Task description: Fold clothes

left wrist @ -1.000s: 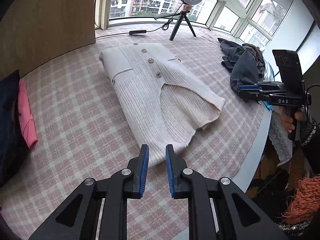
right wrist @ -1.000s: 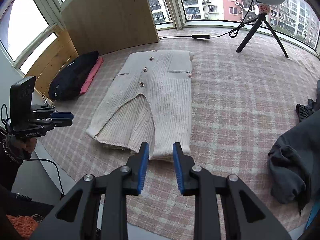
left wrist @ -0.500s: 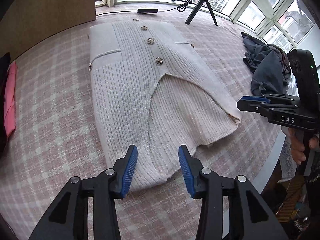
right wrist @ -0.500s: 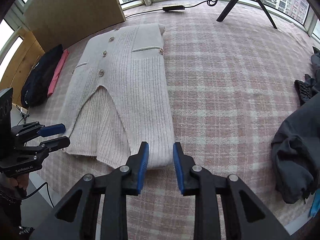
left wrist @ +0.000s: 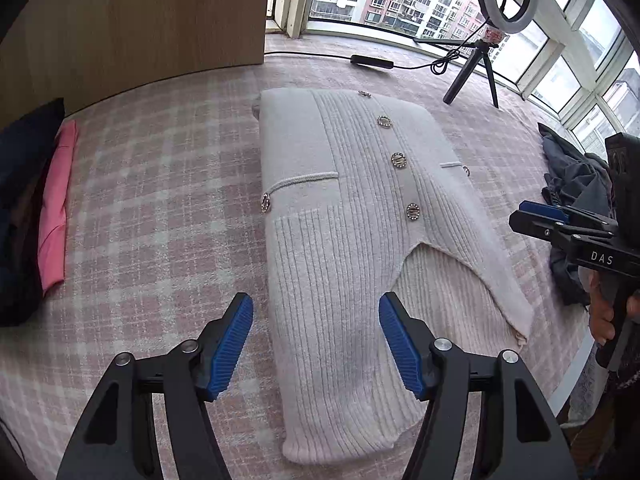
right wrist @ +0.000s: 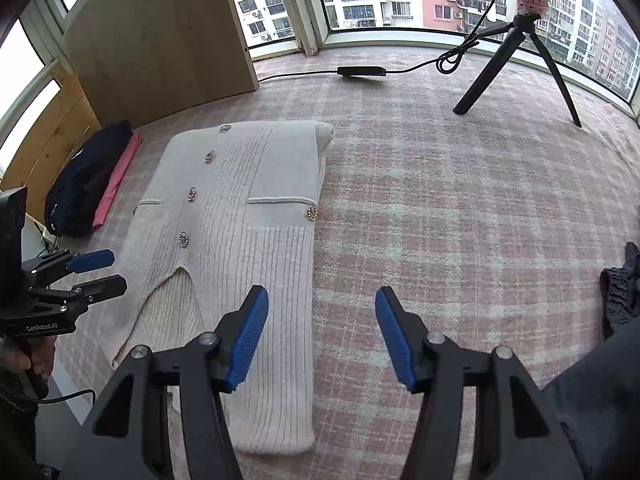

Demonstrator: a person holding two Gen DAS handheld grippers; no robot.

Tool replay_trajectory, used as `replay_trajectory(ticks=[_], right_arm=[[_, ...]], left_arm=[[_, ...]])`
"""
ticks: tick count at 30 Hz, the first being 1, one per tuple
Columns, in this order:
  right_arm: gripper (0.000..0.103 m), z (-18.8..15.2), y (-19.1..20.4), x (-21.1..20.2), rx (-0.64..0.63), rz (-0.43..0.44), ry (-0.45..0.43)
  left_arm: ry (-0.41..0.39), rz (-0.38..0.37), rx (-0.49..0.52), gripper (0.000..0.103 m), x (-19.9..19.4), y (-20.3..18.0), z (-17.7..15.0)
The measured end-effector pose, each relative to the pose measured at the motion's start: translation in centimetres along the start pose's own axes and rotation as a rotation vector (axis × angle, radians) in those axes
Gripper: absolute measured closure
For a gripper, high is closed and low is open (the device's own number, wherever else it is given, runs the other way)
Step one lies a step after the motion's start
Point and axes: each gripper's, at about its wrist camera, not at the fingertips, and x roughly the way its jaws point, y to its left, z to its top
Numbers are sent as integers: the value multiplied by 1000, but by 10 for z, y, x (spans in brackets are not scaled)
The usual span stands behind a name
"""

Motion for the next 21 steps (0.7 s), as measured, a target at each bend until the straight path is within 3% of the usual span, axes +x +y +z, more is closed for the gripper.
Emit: replay_trajectory(ticks=[6, 12, 17, 19, 21], right_arm=[[48, 5, -8, 33, 16, 144, 48], [48, 2, -4, 41, -40, 198, 27], [48, 3, -3, 43, -73, 227, 38], [51, 4, -4, 44, -73, 246, 44], [74, 4, -4, 51, -45, 319, 81]], left_arm=[[22, 11, -31, 40, 23, 4, 15], [39, -2, -32, 35, 37, 2, 16], [51, -54, -17, 39, 42, 0, 14], [50, -69, 3, 46, 43, -5, 13], [52, -79, 9, 52, 44, -9, 12]])
